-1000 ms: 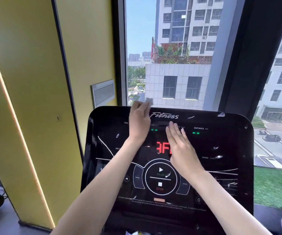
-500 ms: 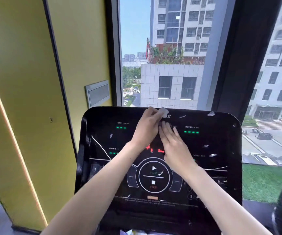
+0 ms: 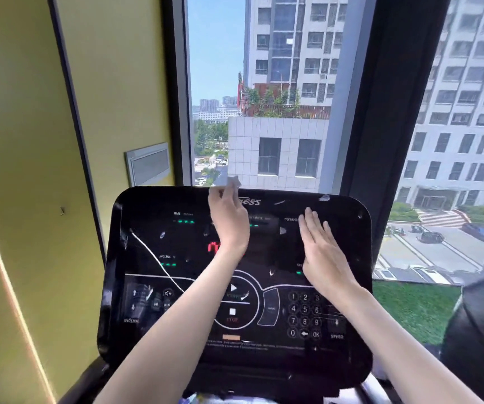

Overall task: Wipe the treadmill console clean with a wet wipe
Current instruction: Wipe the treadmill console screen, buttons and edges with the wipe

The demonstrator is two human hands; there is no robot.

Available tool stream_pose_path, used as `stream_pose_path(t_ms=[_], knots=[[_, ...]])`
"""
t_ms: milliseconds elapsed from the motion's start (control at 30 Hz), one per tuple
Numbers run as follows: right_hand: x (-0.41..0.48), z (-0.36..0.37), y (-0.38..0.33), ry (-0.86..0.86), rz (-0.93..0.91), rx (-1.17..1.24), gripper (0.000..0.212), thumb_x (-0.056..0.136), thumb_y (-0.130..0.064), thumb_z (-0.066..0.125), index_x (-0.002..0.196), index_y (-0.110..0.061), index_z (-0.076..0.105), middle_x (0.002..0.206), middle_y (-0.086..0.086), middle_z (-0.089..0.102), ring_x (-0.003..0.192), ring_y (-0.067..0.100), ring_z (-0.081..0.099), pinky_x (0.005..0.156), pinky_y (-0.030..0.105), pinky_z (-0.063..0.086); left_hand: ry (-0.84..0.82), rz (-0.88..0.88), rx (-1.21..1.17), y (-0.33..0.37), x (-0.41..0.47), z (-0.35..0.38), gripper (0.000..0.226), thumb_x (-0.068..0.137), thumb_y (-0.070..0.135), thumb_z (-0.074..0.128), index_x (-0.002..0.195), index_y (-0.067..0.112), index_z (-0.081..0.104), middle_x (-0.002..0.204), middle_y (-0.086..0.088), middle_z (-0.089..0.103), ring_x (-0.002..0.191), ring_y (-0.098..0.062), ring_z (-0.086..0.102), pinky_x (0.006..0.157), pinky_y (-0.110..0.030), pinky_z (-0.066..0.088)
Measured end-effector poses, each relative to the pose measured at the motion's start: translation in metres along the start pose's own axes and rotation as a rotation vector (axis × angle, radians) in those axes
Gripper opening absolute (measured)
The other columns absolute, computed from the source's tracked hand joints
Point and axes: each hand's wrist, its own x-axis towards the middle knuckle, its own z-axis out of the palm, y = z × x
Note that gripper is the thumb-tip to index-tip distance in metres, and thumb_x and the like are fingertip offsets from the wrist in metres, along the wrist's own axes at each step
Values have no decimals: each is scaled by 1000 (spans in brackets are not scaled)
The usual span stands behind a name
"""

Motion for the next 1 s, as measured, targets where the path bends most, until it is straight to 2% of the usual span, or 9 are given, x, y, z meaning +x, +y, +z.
stream_pose_path(t_ms=[133, 267, 433, 500, 600, 700, 800, 933, 1000], knots=[[-1, -4, 3, -49, -37, -42, 86, 76, 10, 48, 146, 0, -2, 155, 14, -11, 143, 22, -11, 117, 33, -5, -312, 396, 44, 11, -8, 12, 24, 93, 3, 53, 114, 6, 64, 87, -4, 49, 80, -21, 51, 72, -24, 42], [-1, -5, 5, -60, -49, -21, 88, 76, 10, 51, 146, 0, -1, 155, 15, -10, 143, 23, -11, 117, 34, -4, 24, -75, -75, 5, -1, 10, 26, 98, 17, 48, 113, 4, 64, 92, -2, 46, 80, -20, 52, 76, -24, 45], [0, -1, 10, -60, -75, -64, 88, 75, 8, 54, 146, 2, 2, 155, 17, -7, 143, 26, -8, 117, 36, -3, -288, 399, 37, 20, -24, 23, 22, 92, 0, 53, 111, 4, 63, 87, -6, 49, 80, -18, 49, 76, -22, 44], [0, -1, 11, -53, -80, -51, 88, 75, 9, 53, 146, 1, 2, 155, 16, -6, 143, 25, -8, 117, 36, -3, -230, 308, 20, 15, -13, 20, 21, 94, 4, 52, 111, 2, 64, 86, -4, 48, 78, -16, 47, 71, -12, 36], [-1, 1, 12, -43, -79, -27, 88, 73, 12, 51, 146, 2, 4, 155, 16, -4, 143, 25, -5, 117, 36, -2, 67, -71, -32, 13, -5, 20, 26, 97, 12, 48, 116, 3, 62, 92, -3, 45, 77, -16, 48, 71, -15, 39], [1, 6, 15, -41, -61, -64, 89, 65, 13, 57, 144, 5, 17, 153, 21, 11, 143, 30, 8, 116, 39, 7, -100, 165, 34, 36, -26, 36, 21, 95, 5, 49, 111, 3, 63, 90, -2, 44, 78, -15, 45, 73, -25, 45], [2, 7, 16, -31, -50, -67, 88, 60, 14, 59, 141, 7, 26, 150, 24, 20, 141, 32, 17, 115, 41, 11, -323, 428, 69, 34, -32, 41, 19, 92, 0, 51, 105, 4, 64, 88, -2, 46, 82, -20, 49, 72, -19, 39], [0, 6, 13, -11, -66, -23, 89, 64, 14, 53, 145, 4, 16, 154, 19, 8, 143, 28, 5, 116, 36, 3, -6, 68, 10, 22, -18, 35, 23, 95, 7, 51, 113, 4, 64, 88, -2, 46, 77, -18, 49, 72, -16, 35], [1, 7, 13, -10, -58, -29, 89, 64, 13, 55, 144, 5, 17, 154, 19, 9, 143, 28, 6, 115, 36, 2, -132, 183, 41, 35, -27, 41, 23, 92, 0, 52, 111, 4, 64, 90, -3, 47, 81, -19, 49, 74, -24, 43]])
